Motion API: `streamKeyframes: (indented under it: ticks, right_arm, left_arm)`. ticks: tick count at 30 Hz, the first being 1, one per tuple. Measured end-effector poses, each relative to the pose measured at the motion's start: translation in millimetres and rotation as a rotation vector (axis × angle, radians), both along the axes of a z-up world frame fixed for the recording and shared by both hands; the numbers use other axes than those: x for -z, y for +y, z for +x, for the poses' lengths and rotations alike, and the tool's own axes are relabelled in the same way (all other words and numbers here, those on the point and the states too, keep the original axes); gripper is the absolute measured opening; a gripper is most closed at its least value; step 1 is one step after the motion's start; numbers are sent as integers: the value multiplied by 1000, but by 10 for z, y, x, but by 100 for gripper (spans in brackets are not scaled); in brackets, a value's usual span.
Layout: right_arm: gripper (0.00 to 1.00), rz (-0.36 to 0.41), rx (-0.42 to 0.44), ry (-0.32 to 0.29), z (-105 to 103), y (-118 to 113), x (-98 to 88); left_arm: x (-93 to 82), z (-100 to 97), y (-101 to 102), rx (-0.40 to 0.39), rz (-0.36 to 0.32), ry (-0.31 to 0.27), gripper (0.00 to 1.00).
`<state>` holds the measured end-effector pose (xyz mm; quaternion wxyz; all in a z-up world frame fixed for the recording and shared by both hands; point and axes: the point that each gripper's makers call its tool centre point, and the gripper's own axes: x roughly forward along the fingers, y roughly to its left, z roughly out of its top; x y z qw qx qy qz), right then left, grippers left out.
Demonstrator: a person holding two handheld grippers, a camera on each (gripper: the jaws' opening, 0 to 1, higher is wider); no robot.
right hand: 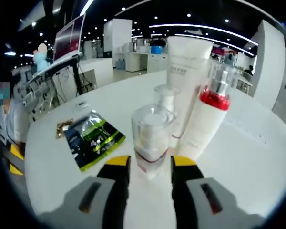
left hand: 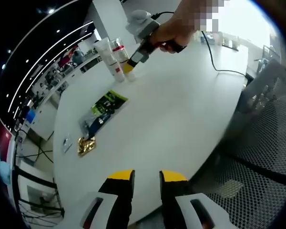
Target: Arrange the skincare products in the storage area until every visible bottle or jar stands upright without overlapping.
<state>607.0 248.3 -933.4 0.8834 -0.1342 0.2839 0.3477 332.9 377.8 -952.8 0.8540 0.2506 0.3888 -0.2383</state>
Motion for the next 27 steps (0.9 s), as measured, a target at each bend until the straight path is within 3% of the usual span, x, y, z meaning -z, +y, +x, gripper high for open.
streamKeyframes:
  ticks: [3,5,12,27]
  right_arm:
    - [30,45,51,42,48,-7,17]
    - [25,36,48,41,60,3,25]
    - [25,30,44,34,94,26,19]
    - [25,5,95,46,276,-143,17]
  left_arm:
    - [0,1,2,-1,1,-1,22]
    - [1,2,4,-1,2,0,22]
    - [4,2,5,1,4,0,22]
    - [8,-1,9,5,9,1,21]
